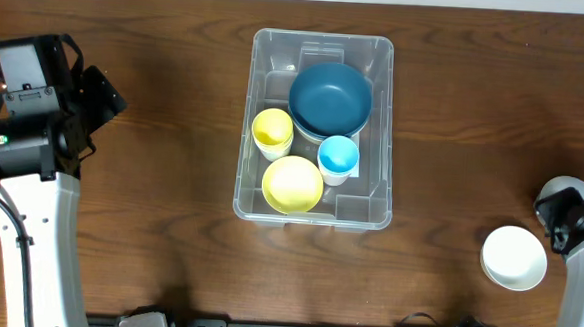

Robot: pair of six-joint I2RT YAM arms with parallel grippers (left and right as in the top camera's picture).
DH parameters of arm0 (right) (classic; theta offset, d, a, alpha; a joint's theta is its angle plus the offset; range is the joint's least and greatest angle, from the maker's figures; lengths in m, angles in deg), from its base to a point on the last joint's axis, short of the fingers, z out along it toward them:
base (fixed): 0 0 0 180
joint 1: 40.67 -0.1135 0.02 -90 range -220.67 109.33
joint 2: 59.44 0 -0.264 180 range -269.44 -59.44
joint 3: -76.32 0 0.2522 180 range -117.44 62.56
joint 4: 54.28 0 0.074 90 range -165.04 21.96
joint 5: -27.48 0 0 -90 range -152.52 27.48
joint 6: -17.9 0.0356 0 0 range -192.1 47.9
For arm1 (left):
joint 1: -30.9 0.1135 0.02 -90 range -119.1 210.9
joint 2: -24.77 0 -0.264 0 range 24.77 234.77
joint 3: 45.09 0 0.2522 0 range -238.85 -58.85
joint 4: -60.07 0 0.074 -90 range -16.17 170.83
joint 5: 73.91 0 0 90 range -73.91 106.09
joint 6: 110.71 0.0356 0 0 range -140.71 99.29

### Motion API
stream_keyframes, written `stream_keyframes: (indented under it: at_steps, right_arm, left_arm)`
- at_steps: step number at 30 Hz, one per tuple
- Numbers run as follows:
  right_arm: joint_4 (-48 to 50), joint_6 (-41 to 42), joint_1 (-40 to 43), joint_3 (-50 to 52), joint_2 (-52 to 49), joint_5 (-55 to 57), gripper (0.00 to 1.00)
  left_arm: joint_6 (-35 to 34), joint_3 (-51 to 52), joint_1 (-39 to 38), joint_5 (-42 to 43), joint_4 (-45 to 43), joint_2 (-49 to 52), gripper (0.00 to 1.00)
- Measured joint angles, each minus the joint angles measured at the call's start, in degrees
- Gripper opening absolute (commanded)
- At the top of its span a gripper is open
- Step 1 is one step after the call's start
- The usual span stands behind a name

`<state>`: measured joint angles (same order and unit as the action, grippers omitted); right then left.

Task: Pack container
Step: 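Release the yellow bowl and move the right gripper to the white bowl, then grasp the white bowl rim with the right gripper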

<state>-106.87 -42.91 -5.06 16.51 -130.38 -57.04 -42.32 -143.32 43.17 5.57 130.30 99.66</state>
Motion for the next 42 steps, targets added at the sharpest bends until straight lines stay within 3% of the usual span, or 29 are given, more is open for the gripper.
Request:
stream_keyframes:
  at_steps: [18,24,32,38,42]
  right_arm:
    - [15.3,10.3,17.0,9.8,-0.1,-5.4,0.61]
    - [20.3,11.0,18.1,9.9,-3.2,-8.8,0.61]
    - [29.7,9.8,18.1,10.1,-12.2,-12.0,0.5]
    - [31.3,8.7,18.1,10.1,-14.6,-13.7,0.38]
    - [31.4,8.3,18.1,10.1,-14.9,-14.2,0.17]
  left_arm:
    - [0.0,0.0,0.0,0.0,0.0,0.0,0.98]
    - [0.0,0.0,0.0,0.0,0.0,0.0,0.98]
    - [0.0,0.0,0.0,0.0,0.0,0.0,0.98]
    - [0.0,0.0,0.0,0.0,0.0,0.0,0.98]
    - [0.0,0.0,0.0,0.0,0.0,0.0,0.98]
